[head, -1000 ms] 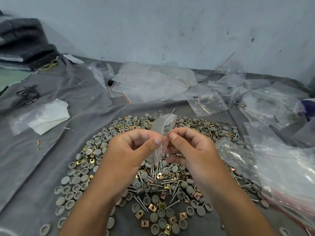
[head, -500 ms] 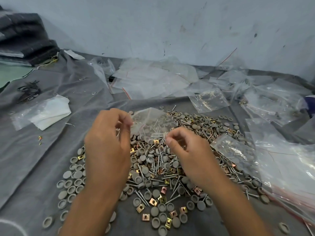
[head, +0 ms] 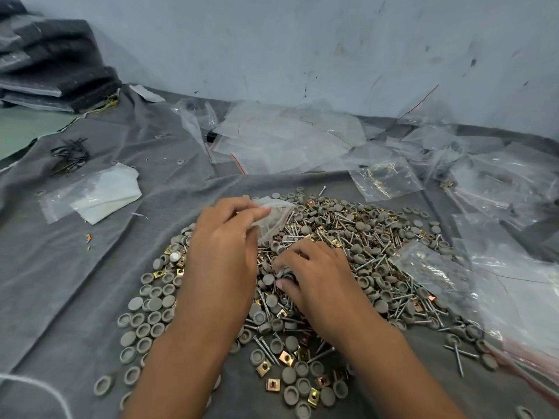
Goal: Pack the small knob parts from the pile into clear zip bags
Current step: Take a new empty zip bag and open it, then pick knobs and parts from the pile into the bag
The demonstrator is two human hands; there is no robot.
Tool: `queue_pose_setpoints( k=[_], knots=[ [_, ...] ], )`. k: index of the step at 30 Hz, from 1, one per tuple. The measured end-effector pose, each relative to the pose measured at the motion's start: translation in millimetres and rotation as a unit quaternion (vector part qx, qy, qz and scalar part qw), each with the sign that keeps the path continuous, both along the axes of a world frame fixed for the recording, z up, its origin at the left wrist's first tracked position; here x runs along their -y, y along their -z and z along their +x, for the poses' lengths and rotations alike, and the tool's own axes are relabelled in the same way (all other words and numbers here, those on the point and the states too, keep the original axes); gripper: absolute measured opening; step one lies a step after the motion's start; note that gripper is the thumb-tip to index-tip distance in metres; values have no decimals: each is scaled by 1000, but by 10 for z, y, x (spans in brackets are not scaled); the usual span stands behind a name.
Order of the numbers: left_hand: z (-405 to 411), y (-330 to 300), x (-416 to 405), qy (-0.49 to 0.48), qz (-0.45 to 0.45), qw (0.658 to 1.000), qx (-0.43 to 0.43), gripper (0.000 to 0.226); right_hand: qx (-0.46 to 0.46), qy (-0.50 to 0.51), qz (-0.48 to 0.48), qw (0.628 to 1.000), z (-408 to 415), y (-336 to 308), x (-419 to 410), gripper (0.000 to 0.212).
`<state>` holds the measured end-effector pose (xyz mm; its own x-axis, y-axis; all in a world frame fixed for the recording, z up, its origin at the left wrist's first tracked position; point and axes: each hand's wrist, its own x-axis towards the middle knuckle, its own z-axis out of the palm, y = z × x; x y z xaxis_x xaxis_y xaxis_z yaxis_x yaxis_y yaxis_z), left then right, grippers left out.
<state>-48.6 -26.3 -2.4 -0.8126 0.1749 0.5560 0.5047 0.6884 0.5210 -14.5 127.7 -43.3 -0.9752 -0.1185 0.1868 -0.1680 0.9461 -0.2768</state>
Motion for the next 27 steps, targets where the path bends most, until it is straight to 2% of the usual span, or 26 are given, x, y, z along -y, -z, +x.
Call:
queue_pose_setpoints(
  k=[6, 9, 11, 14, 17, 19, 21, 25, 27],
  knots=[
    [3, 20, -15, 11, -29, 998, 54, 42, -20, 8, -22, 1000, 17, -85, -75, 24],
    [8, 29, -28, 7, -37, 997, 67, 46, -3, 32, -106, 994, 11, -86, -142, 24],
    [9, 37, -33, 8, -39, 997, 73, 47, 20, 53, -198, 979, 1, -94, -195, 23],
    [15, 50, -41, 13, -36, 996, 75, 48, 25, 59, -353, 933, -2, -194, -285, 18],
    [28, 59, -62, 22, -27, 996, 84, 48, 36, 6, -537, 843, 36, -381, -307, 24],
    [49, 62, -78, 34, -16, 995, 88, 48, 26, -23, -598, 801, 72, -488, -278, 27],
    [75, 55, -103, 45, -4, 995, 90, 46, -14, -36, -579, 814, 113, -553, -219, 23],
    [111, 25, -158, 59, 19, 994, 85, 37, -109, -36, -379, 918, 162, -545, -103, 23],
    [112, 18, -162, 57, 17, 994, 91, 37, -108, -39, -342, 933, 162, -520, -69, 26]
  ],
)
